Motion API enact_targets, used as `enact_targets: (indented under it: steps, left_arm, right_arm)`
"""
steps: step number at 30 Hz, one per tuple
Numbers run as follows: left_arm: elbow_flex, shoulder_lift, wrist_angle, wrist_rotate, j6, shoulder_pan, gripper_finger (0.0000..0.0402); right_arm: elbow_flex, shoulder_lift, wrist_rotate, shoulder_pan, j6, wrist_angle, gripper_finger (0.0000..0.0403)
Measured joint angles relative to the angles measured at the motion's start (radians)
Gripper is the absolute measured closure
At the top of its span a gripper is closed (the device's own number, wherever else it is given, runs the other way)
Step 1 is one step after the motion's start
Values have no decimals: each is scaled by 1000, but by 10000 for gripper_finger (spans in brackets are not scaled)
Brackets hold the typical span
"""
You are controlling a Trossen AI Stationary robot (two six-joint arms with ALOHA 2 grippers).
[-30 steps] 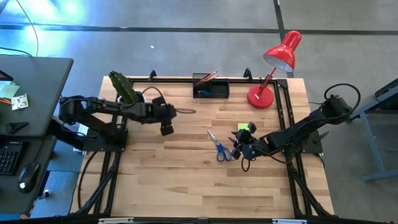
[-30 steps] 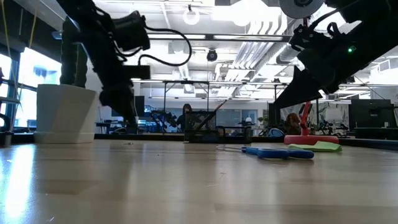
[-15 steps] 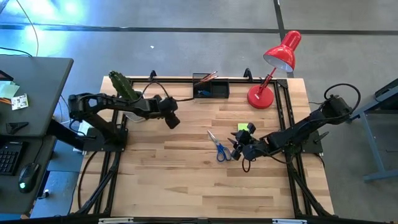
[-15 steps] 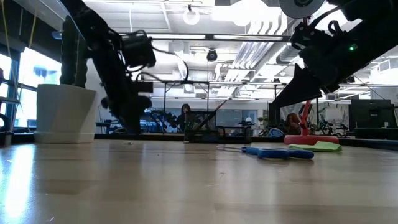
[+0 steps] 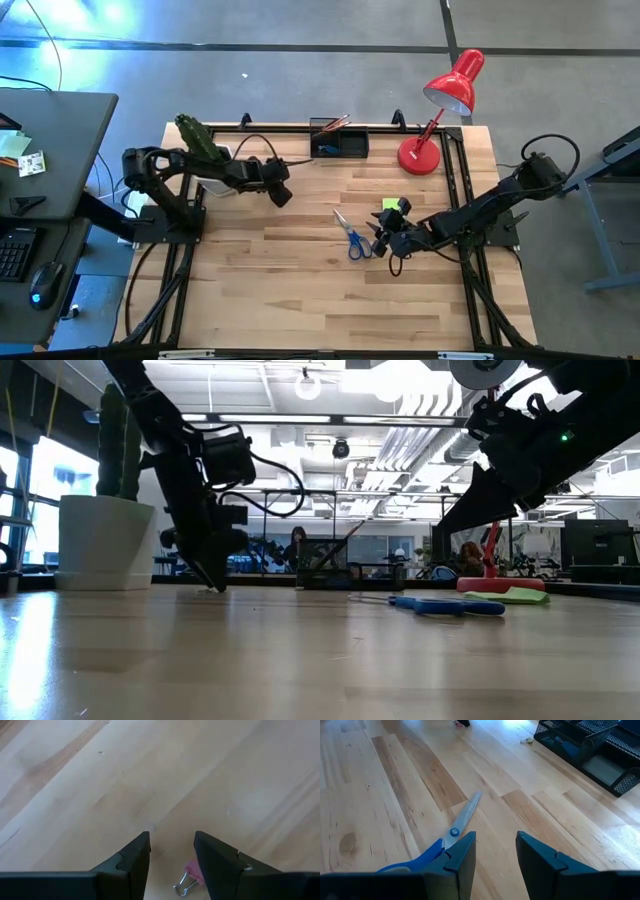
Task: Pick and place office supplies into organizer
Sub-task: Put the pink binder clip into the bottom left section of the desk organizer
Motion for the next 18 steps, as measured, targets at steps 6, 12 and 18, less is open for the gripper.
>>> enact_targets:
  steps: [6, 12, 18]
  left_arm:
    - [1, 0, -48, 56, -7, 1, 252]
    - [2, -3, -84, 143, -41, -6, 252]
    - [1, -11, -107, 152, -93, -71, 252]
  right_arm:
    - [0, 0, -2, 0, 2, -6, 269]
    - [0, 0, -3, 0, 2, -10, 269]
    - [0, 0, -12, 0, 2, -12, 269]
